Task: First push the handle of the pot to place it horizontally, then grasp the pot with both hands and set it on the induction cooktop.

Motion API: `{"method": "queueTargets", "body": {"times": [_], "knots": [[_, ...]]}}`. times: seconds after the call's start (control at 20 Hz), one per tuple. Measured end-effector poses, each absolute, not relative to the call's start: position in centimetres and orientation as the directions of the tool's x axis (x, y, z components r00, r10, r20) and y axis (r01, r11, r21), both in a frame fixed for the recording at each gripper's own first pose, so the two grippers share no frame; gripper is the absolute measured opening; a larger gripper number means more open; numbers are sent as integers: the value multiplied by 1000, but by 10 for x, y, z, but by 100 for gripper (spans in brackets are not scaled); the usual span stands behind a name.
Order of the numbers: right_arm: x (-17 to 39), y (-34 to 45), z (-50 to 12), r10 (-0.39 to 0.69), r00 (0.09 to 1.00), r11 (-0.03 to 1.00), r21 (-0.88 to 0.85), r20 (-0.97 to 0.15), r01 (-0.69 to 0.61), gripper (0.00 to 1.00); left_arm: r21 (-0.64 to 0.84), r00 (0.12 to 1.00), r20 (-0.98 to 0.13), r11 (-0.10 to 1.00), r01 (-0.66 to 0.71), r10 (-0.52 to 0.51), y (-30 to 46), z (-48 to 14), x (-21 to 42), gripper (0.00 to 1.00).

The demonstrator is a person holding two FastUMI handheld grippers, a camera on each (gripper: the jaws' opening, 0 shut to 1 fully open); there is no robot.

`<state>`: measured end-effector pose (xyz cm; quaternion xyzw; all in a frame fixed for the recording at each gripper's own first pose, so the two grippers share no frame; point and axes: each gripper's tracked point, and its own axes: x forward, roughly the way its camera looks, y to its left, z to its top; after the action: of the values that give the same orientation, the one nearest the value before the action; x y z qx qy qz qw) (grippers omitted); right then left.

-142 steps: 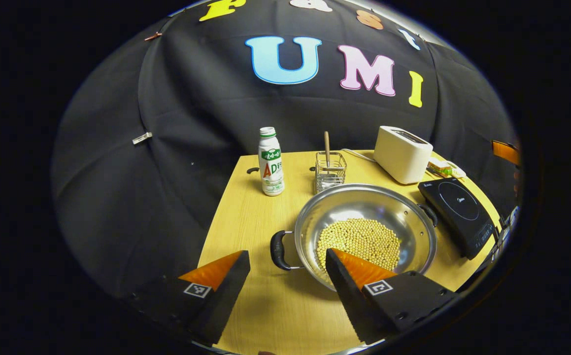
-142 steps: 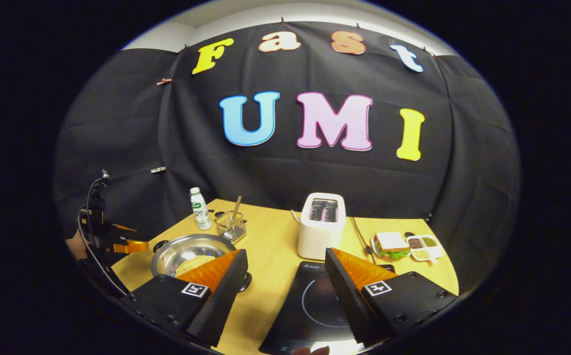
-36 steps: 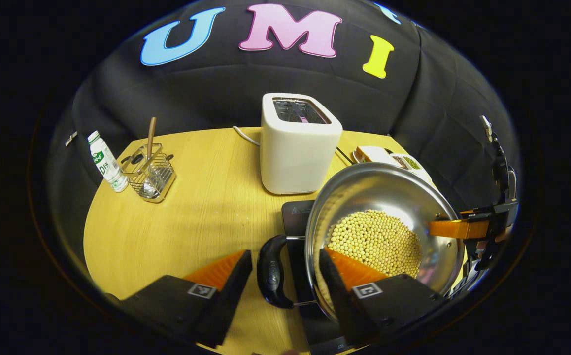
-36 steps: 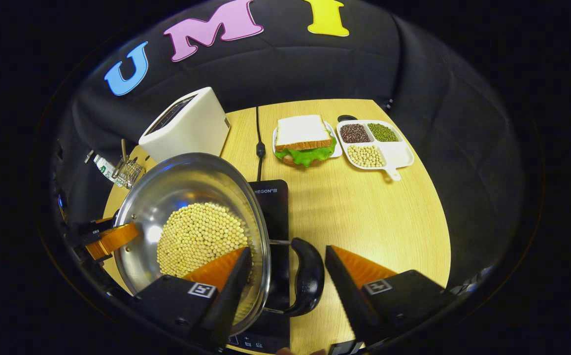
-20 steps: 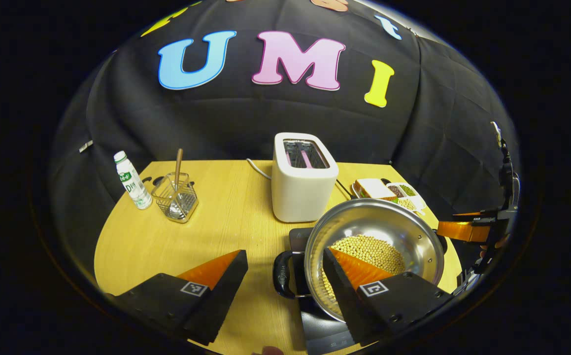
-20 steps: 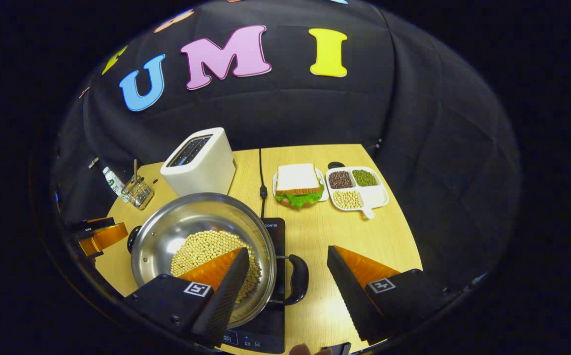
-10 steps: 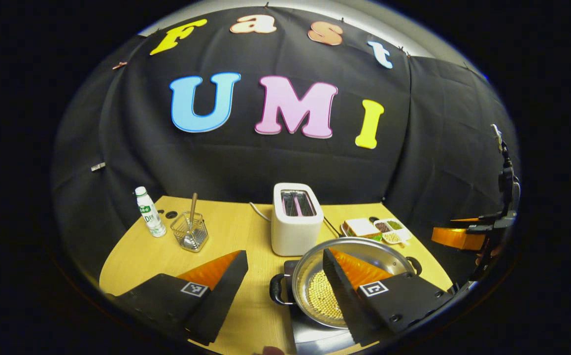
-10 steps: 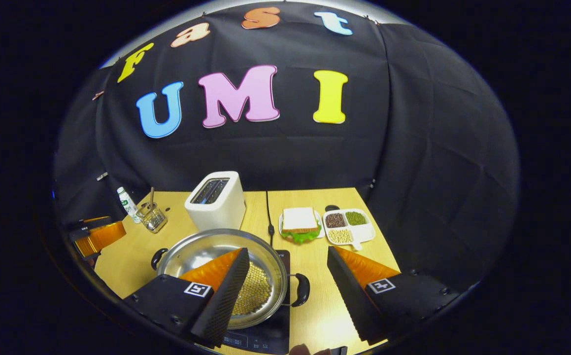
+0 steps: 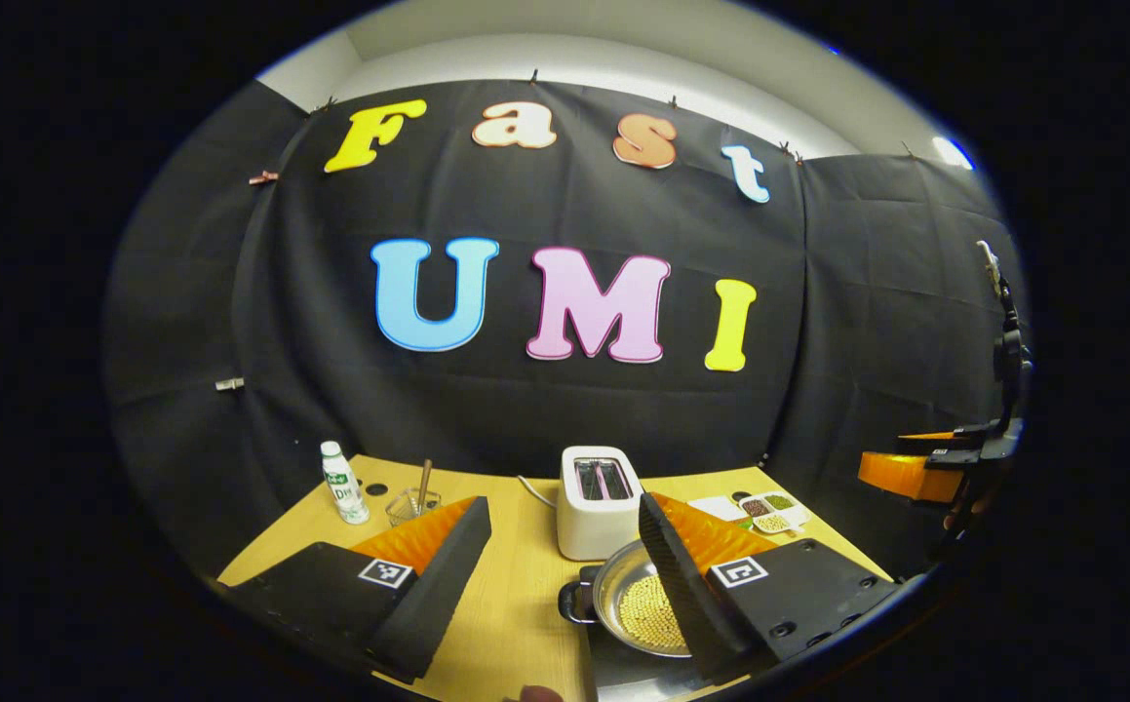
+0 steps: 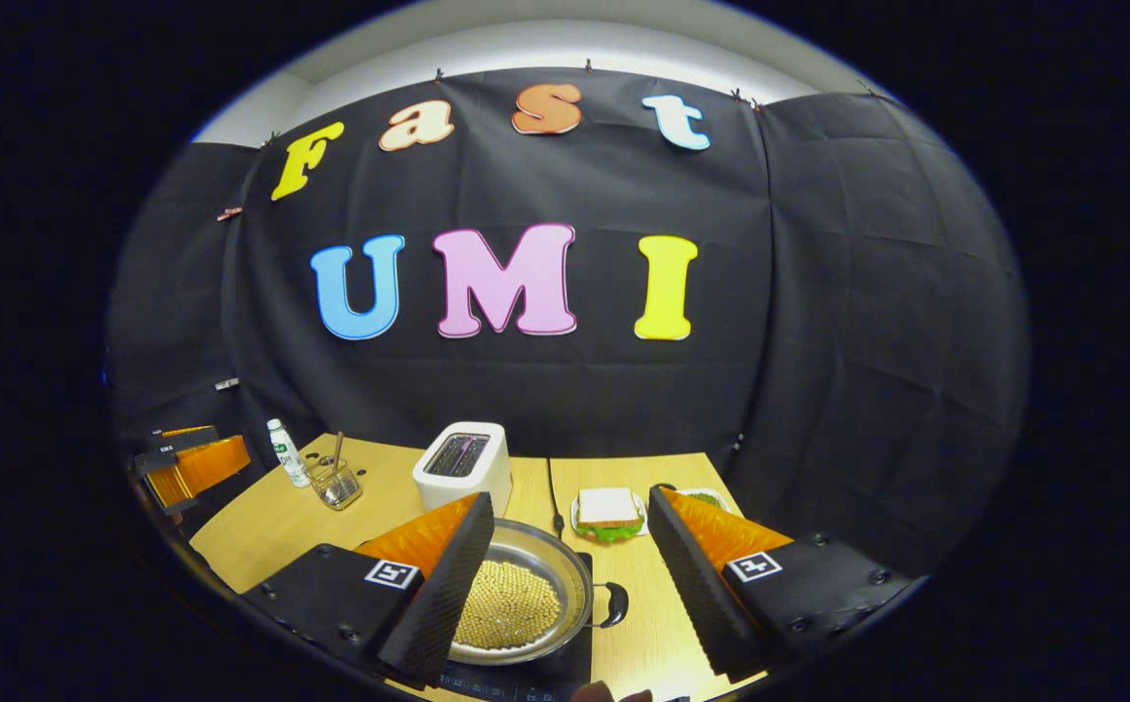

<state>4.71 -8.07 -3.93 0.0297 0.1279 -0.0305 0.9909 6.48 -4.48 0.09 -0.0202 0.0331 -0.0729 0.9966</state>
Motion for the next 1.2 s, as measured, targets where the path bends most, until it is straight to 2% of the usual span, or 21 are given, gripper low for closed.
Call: {"method": "queueTargets", "body": {"times": [0.2,0.4,0.55,0.6,0.65,1.0,1.2], "knots": [[29,-69,-1,-75,988,997,18,-134,78,98,-4,991,11,991,136,-136,-36,26,41,95],[11,-62,26,-105,994,994,-9,-37,105,98,3,993,36,993,114,-114,-23,32,21,95],[3,-55,29,-111,993,994,-8,-29,111,100,-9,992,59,993,114,-113,-21,35,8,95],[3,-55,28,-113,993,994,-6,-31,113,97,-6,991,64,993,117,-116,-20,36,5,95],[3,-54,27,-114,993,993,-5,-35,114,97,0,991,65,993,120,-120,-20,36,4,97],[4,-57,27,-118,992,993,-3,-44,118,97,11,990,65,992,122,-123,-17,39,8,93],[7,-57,26,-116,992,993,-9,-45,115,97,21,990,70,992,125,-126,-18,39,8,95]]}}
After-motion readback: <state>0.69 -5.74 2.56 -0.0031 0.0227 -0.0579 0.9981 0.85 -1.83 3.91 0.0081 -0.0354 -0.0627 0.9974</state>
